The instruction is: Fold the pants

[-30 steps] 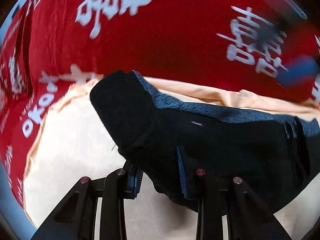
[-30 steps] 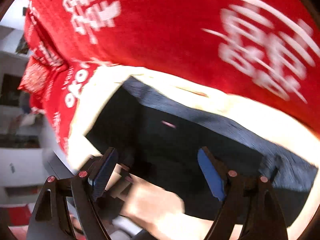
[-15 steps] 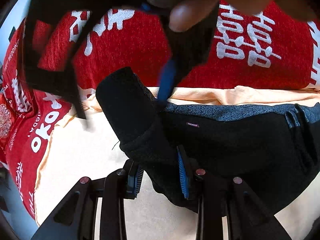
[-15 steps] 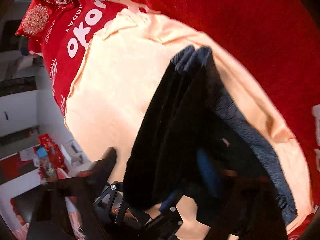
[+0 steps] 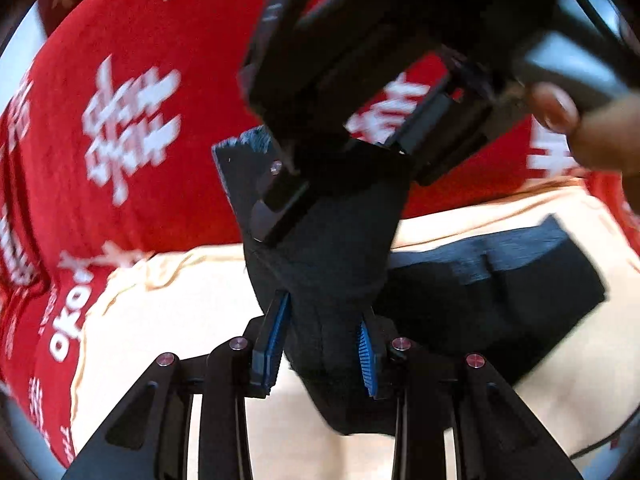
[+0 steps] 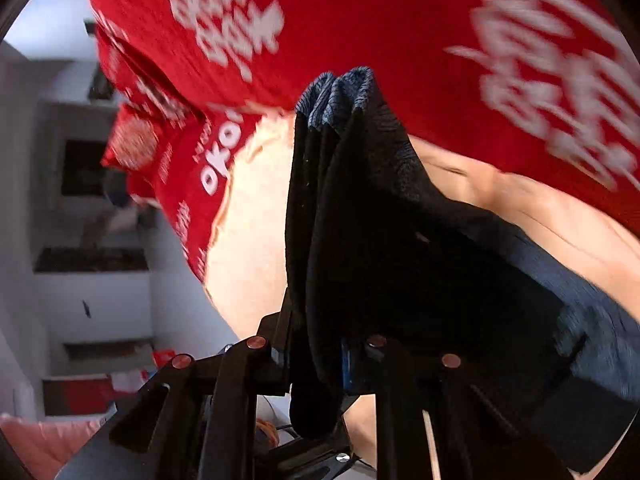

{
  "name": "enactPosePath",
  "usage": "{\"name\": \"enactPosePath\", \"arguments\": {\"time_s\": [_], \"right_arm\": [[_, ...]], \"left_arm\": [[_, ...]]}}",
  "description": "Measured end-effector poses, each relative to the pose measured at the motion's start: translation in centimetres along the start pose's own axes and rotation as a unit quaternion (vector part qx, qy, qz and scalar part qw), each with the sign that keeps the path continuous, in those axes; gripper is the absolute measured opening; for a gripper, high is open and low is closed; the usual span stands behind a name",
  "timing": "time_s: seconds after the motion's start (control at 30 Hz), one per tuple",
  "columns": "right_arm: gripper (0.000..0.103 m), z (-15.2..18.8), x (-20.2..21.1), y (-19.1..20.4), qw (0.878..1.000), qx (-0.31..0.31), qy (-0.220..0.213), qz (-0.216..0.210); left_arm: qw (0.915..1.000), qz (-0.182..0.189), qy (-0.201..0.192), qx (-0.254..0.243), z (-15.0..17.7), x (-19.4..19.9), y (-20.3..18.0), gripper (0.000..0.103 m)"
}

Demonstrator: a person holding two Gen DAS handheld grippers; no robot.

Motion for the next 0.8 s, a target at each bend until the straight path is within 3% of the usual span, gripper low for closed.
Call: {"name": "enactPosePath", "arguments": {"time_s": [0.2, 0.4, 0.57, 0.8], "right_arm": [[0.019, 5.1, 7.8, -6.0, 0.995, -0.052, -0.083, -0.025], [0.019, 10.4, 12.8, -13.8, 0.984, -0.117, -0.128, -0.029], [0.019, 14.3, 13.8, -20.7, 0.972, -0.181, -0.142, -0.04], [0.019, 17.0, 11.1, -27.8, 0.961, -0.234, -0.138, -0.059]], "left_arm": [[0.997, 0.061, 0.006, -0.047, -2.1, 2.1, -9.0, 0.032], [0.9895, 0.092, 0.032, -0.106, -1.9, 1.5, -19.1, 0.032], [0.9814, 0.103, 0.066, -0.148, 0.2, -1.3, -25.2, 0.032], [0.9732, 0.089, 0.108, -0.183, 3.2, -4.8, -28.0, 0.033]]}}
Point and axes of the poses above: each gripper's, at about its wrist camera, not at the fingertips, and x roughly against the way its jaws point, y to its left, z to its underside, the point moved 10 cm from there along -x, roughly the way its jaws point, and after that the axes turned 3 degrees about y, right-handed, at the moved point
